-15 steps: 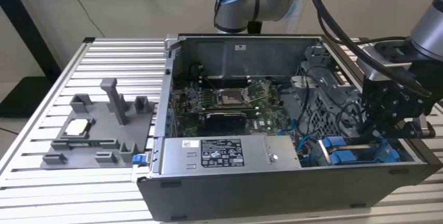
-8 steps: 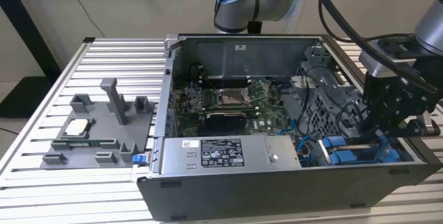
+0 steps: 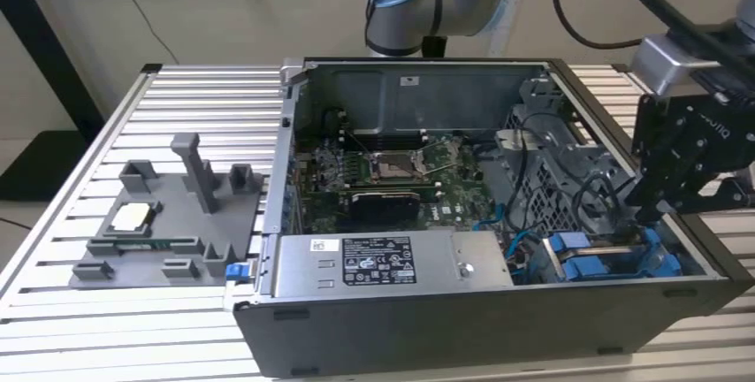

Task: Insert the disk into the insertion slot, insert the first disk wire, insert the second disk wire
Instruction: 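Insert the first disk wire, then insert the second disk wire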

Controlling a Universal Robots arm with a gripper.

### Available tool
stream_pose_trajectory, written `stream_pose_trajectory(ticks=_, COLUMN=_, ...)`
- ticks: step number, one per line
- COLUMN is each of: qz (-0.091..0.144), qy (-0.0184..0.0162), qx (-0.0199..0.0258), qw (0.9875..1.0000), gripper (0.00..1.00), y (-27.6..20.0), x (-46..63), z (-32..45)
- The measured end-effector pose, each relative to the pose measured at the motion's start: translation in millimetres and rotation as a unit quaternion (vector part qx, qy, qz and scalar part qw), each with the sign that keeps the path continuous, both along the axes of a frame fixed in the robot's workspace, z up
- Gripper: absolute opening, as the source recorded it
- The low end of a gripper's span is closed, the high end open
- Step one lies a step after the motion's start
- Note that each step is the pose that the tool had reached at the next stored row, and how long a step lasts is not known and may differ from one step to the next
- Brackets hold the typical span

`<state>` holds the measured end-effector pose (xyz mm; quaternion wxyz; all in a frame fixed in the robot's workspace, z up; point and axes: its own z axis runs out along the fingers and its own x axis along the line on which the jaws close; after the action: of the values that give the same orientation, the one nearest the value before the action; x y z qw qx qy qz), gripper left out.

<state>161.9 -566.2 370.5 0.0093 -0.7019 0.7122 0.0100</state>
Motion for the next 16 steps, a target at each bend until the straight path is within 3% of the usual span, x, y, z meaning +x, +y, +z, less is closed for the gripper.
stream_pose_trajectory(ticks=5, qz=0.000, qy=0.0000, qx=-0.0001, qw=1.0000, gripper=0.27, y=0.0, x=0.0, z=12.9)
stream_pose_trajectory(ticks=11, qz=0.000, qy=0.0000, qx=-0.0001, qw=1.0000, gripper=0.27, y=0.2, x=1.9, z=13.6)
stream_pose_trajectory(ticks=16, qz=0.004, qy=0.0013, qx=0.0001, qw=1.0000, gripper=0.27, y=0.2, x=11.6, z=13.5)
